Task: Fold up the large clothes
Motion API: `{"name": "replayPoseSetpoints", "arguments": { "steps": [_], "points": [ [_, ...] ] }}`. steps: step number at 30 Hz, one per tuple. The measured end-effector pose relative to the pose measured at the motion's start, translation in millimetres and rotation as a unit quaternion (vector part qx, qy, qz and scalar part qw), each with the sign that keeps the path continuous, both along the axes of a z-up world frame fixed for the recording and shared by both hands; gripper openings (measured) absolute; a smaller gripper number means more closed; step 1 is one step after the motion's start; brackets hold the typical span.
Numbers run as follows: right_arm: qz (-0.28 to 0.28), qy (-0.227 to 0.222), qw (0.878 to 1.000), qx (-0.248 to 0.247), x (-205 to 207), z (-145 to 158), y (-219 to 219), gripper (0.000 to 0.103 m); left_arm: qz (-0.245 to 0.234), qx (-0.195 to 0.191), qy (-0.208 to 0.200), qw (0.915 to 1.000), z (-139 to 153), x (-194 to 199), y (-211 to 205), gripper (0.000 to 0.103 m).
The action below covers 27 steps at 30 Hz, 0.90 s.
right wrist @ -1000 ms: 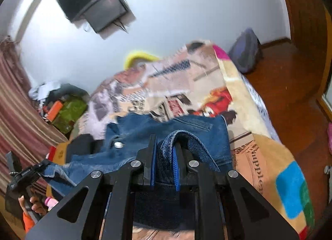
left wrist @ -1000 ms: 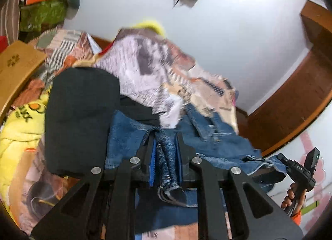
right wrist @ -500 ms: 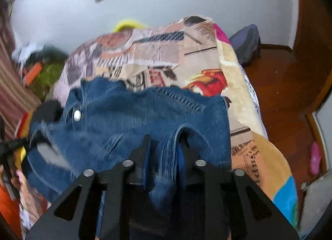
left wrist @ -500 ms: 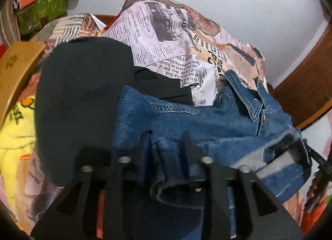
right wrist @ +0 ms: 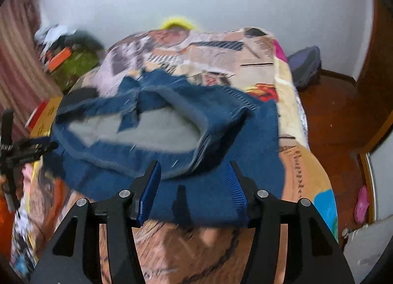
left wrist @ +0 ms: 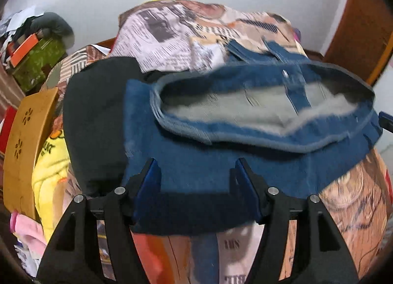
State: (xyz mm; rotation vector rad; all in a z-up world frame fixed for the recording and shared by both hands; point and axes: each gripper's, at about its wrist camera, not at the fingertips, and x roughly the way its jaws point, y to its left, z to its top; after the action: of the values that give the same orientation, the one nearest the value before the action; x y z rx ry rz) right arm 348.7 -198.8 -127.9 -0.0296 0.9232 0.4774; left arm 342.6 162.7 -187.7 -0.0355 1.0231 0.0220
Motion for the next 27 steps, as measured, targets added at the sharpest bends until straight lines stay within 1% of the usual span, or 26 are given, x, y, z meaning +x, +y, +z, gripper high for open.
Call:
{"name": "replayPoseSetpoints", "arguments": {
  "steps": [4, 8, 10, 11, 12, 13, 14, 17, 19, 21, 22, 23, 24, 25, 27],
  "points": [
    [0.032, 0.005, 0.999, -0.031, -16.5, -10.3, 21.5, 0.051, -0.015, 0.010, 0.023, 0.9996, -16.1, -1.4, -15.1, 0.064],
    [0.052, 0.026, 0.996, -0.061, -12.5, -29.3, 42.8, 0.051, -0.021, 0.006, 0.035, 0.9992, -28.4, 5.6, -26.6, 0.064],
    [0.059, 0.035, 0.995, -0.076, -8.4, -38.9, 52.2, 0.051, -0.022, 0.017, 0.033, 0.9991, -33.5, 13.3, -31.4, 0.069],
    [0.062, 0.034, 0.994, -0.085, -6.1, -43.1, 57.5, 0.052, -0.024, 0.021, 0.031, 0.9990, -34.8, 15.9, -32.4, 0.073],
    [0.072, 0.031, 0.992, -0.095, -2.5, -46.7, 64.7, 0.057, -0.027, 0.028, 0.028, 0.9989, -36.5, 21.5, -33.9, 0.075],
    [0.082, 0.029, 0.991, -0.098, -2.1, -47.3, 69.2, 0.061, -0.029, 0.036, 0.024, 0.9986, -38.3, 27.5, -34.8, 0.081],
    [0.095, 0.029, 0.990, -0.102, 1.9, -48.9, 75.4, 0.068, -0.030, 0.040, 0.023, 0.9985, -38.6, 33.3, -34.5, 0.085],
    [0.112, 0.025, 0.986, -0.117, 15.2, -53.6, 88.4, 0.069, -0.036, 0.048, 0.020, 0.9980, -41.2, 50.4, -34.4, 0.092],
    [0.117, 0.028, 0.985, -0.125, 32.0, -56.8, 95.9, 0.068, -0.043, 0.072, 0.005, 0.9965, -37.6, 63.4, -34.4, 0.093],
    [0.105, 0.039, 0.987, -0.115, 56.3, -57.1, 96.8, 0.067, -0.041, 0.083, 0.005, 0.9957, -35.1, 78.8, -29.1, 0.093],
    [0.094, 0.039, 0.989, -0.107, 63.2, -54.5, 94.2, 0.067, -0.037, 0.078, 0.004, 0.9963, -32.9, 86.9, -23.6, 0.093],
    [0.070, 0.035, 0.992, -0.100, 75.3, -50.2, 92.1, 0.067, -0.024, 0.068, 0.001, 0.9974, -29.6, 97.4, -14.8, 0.093],
    [0.049, 0.029, 0.994, -0.096, 83.9, -46.7, 89.8, 0.068, -0.010, 0.068, -0.002, 0.9977, -27.1, 104.6, -8.7, 0.093],
    [0.024, 0.022, 0.996, -0.086, 95.5, -41.8, 85.8, 0.068, 0.016, 0.074, -0.008, 0.9971, -24.1, 114.2, 0.9, 0.093],
    [-0.019, 0.017, 0.998, -0.053, 114.2, -34.4, 75.3, 0.068, 0.050, 0.079, -0.014, 0.9955, -21.9, 125.6, 14.4, 0.093]
  ]
}}
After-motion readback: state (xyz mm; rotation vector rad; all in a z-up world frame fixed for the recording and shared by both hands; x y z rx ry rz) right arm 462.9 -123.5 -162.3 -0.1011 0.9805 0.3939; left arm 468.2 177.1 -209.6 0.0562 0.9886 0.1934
